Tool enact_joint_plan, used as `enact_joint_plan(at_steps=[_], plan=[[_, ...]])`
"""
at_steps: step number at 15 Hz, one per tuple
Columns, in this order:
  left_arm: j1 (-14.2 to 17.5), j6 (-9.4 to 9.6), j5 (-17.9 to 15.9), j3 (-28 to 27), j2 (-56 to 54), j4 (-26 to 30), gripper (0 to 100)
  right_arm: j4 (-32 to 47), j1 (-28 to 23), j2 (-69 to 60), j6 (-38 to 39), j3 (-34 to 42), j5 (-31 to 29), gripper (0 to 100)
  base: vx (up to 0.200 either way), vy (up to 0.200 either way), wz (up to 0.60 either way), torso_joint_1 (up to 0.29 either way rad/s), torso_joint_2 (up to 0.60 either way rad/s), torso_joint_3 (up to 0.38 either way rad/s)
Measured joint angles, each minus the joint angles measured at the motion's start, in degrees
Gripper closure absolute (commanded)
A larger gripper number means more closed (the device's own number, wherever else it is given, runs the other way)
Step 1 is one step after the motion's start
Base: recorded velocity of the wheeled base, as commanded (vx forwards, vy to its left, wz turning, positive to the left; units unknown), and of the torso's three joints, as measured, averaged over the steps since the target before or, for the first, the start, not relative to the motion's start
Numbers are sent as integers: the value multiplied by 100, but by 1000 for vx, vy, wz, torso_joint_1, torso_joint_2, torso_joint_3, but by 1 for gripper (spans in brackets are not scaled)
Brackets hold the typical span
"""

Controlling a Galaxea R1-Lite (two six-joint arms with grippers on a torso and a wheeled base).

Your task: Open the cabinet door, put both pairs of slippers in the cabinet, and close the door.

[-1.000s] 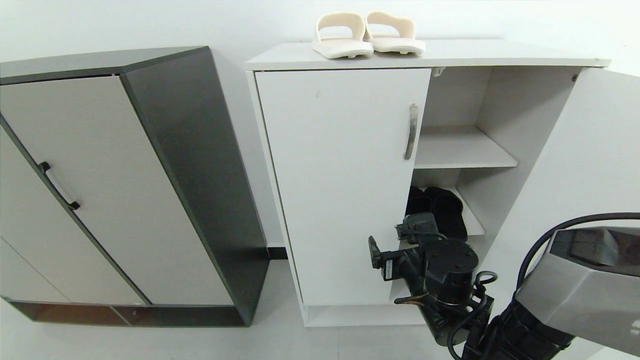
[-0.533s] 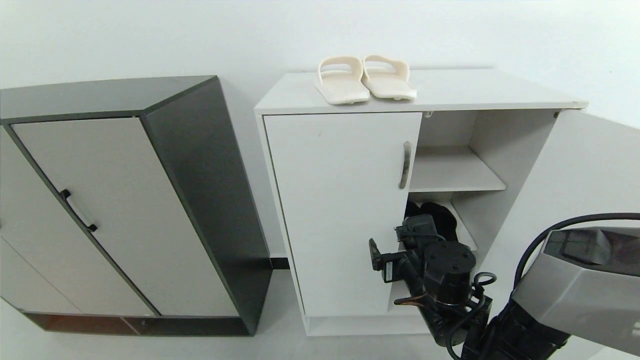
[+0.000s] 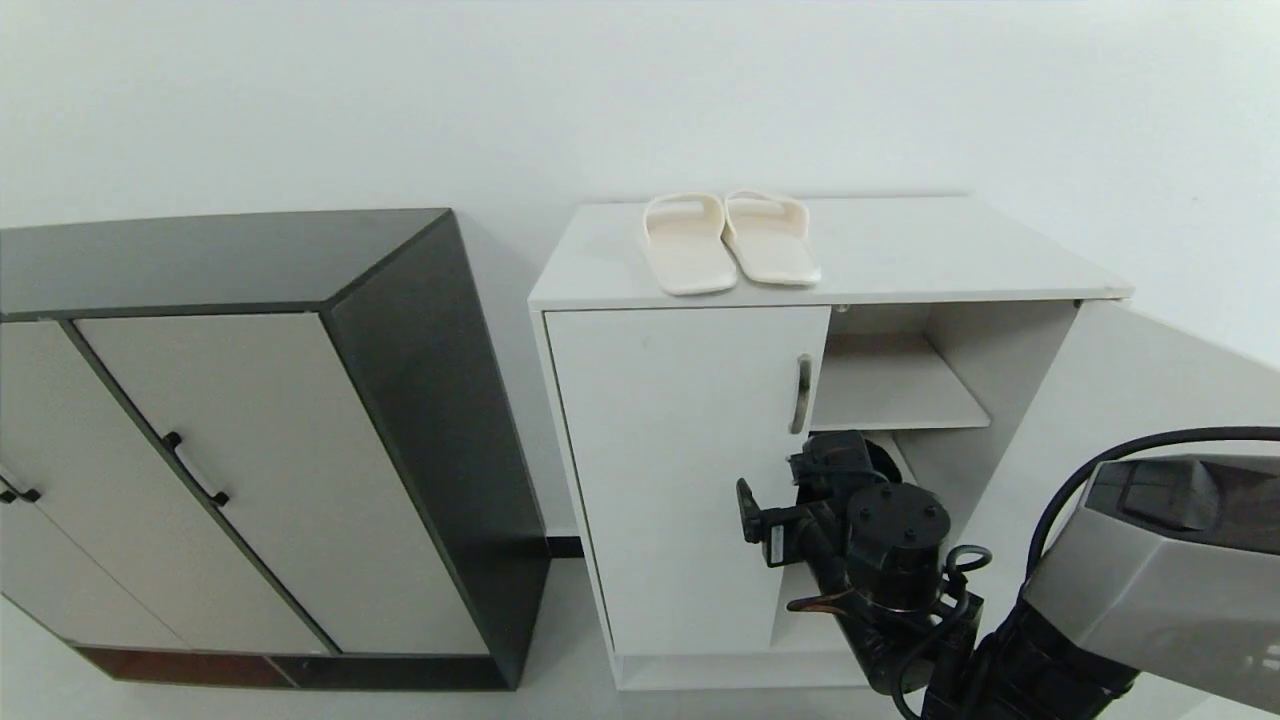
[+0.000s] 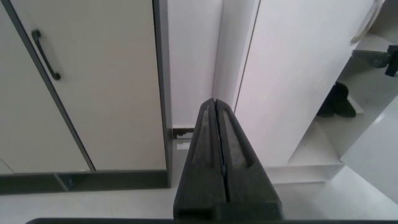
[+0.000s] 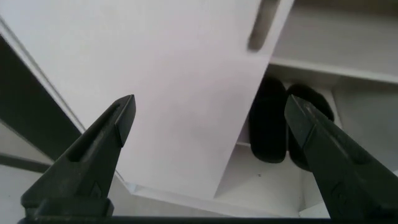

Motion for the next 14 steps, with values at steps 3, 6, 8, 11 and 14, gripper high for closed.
enact_joint_plan(at_steps=[3, 6, 8, 11, 14], plan=[[0, 0, -2, 0, 0, 0, 100, -9, 5, -2, 0, 10, -5, 0, 0, 0, 0, 191, -507, -312], [0, 0, -2, 0, 2, 2, 100, -39, 7, 0, 0, 34, 0, 0, 0, 0, 0, 209, -522, -313], [0, 0, -2, 0, 2, 0, 100, -44, 7, -2, 0, 39, 0, 0, 0, 0, 0, 227, -535, -312], [0, -16, -2, 0, 2, 0, 100, -44, 7, 0, -2, 43, 6, 0, 0, 0, 0, 237, -557, -320], [0, -18, -2, 0, 2, 0, 100, -274, 7, 0, -6, 61, 124, 0, 0, 0, 0, 261, -590, -334]])
